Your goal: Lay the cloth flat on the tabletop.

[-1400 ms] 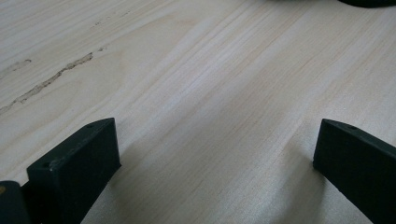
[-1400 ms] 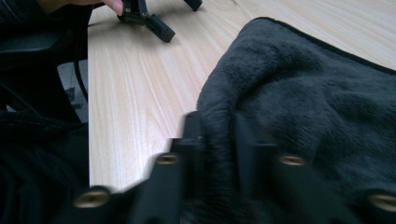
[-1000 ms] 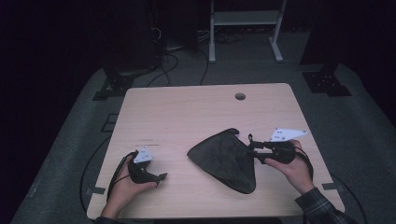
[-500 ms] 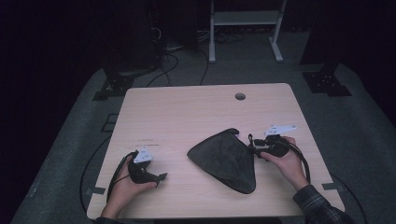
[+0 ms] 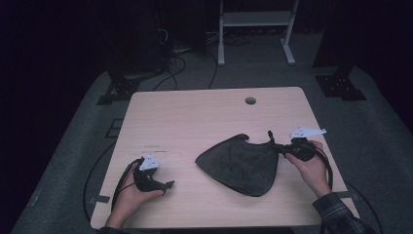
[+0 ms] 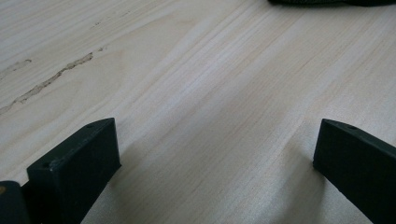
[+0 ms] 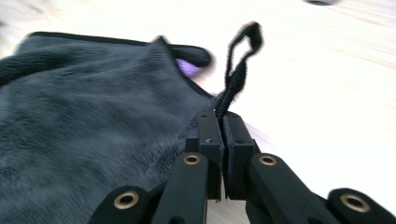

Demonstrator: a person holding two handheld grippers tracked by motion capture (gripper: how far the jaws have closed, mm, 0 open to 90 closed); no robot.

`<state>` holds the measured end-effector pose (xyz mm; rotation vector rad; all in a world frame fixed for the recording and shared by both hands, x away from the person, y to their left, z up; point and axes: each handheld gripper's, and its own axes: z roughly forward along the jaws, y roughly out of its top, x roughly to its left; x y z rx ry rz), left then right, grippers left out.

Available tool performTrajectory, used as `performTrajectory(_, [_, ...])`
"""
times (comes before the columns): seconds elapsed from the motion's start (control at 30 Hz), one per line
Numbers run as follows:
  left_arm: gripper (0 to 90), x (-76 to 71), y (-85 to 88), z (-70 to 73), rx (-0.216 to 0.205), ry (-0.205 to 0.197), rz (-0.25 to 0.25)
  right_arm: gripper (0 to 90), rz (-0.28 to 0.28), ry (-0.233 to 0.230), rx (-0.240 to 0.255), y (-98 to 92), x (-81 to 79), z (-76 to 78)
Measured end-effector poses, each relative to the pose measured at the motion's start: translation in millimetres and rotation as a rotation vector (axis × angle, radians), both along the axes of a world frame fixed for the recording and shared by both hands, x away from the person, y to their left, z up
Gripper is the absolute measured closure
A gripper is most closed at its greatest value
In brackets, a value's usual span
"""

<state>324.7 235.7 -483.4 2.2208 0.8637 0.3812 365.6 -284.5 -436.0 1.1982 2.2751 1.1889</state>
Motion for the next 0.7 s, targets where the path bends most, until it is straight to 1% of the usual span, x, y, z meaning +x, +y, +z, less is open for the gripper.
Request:
performTrajectory(0.07, [0.0, -0.1, 0.0, 0.0, 0.0, 0.0, 0.001, 87.0, -0.031, 0.0, -0.013, -11.0, -0.4, 0.2])
performTrajectory(0.1, [0.0, -0.1, 0.0, 0.0, 0.0, 0.0, 0.001, 87.0, -0.031, 0.0, -0.013, -11.0, -0.4, 0.2])
performTrajectory(0.13, [0.0, -0.1, 0.0, 0.0, 0.0, 0.0, 0.001, 87.0, -0.046, 0.002, -0.027, -15.8, -0.4, -0.3])
performTrajectory(0.17, [0.0, -0.2, 0.0, 0.0, 0.0, 0.0, 0.003, 87.0, -0.076, 0.008, -0.058, -24.6, 0.5, -2.6])
performTrajectory(0.23, [0.0, -0.3, 0.0, 0.0, 0.0, 0.0, 0.004, 87.0, -0.107, 0.029, -0.077, -32.7, 2.4, -5.4])
performTrajectory(0.27, [0.0, -0.3, 0.0, 0.0, 0.0, 0.0, 0.005, 87.0, -0.124, 0.038, -0.096, -36.1, 3.4, -7.2])
performTrajectory(0.3, [0.0, -0.3, 0.0, 0.0, 0.0, 0.0, 0.005, 87.0, -0.124, 0.038, -0.096, -36.1, 3.4, -7.2])
performTrajectory(0.33, [0.0, -0.4, 0.0, 0.0, 0.0, 0.0, 0.006, 87.0, -0.142, 0.052, -0.116, -39.1, 4.7, -9.5])
performTrajectory(0.37, [0.0, -0.5, 0.0, 0.0, -0.001, 0.0, 0.009, 87.0, -0.19, 0.082, -0.169, -43.7, 7.2, -14.6])
performTrajectory(0.4, [0.0, -0.6, 0.0, 0.1, 0.0, 0.0, 0.009, 87.0, -0.208, 0.095, -0.187, -45.8, 8.2, -16.9])
performTrajectory(0.47, [0.0, -0.6, 0.1, 0.0, -0.001, 0.0, 0.012, 87.0, -0.237, 0.12, -0.197, -50.2, 9.6, -19.3])
performTrajectory(0.5, [0.0, -0.6, 0.1, 0.0, -0.001, 0.0, 0.012, 87.0, -0.237, 0.12, -0.197, -50.2, 9.6, -19.3])
performTrajectory(0.53, [0.0, -0.6, 0.1, 0.0, -0.001, 0.0, 0.014, 87.0, -0.249, 0.122, -0.204, -51.7, 9.8, -19.6])
performTrajectory(0.57, [0.0, -0.7, 0.2, 0.0, -0.002, 0.0, 0.016, 86.5, -0.27, 0.126, -0.231, -53.1, 9.5, -19.6])
performTrajectory(0.6, [0.0, -0.7, 0.2, -0.1, -0.003, 0.0, 0.018, 84.4, -0.263, 0.114, -0.219, -53.6, 8.9, -19.0])
performTrajectory(0.63, [0.0, -0.7, 0.2, -0.1, -0.003, 0.0, 0.018, 84.4, -0.263, 0.114, -0.219, -53.6, 8.9, -19.0])
performTrajectory(0.67, [0.0, -0.9, 0.2, -0.1, -0.005, -0.002, 0.021, 73.5, -0.267, 0.07, -0.196, -53.1, 6.7, -14.4])
performTrajectory(0.7, [0.0, -0.9, 0.2, -0.1, -0.004, -0.002, 0.021, 70.4, -0.261, 0.04, -0.178, -52.5, 5.3, -10.9])
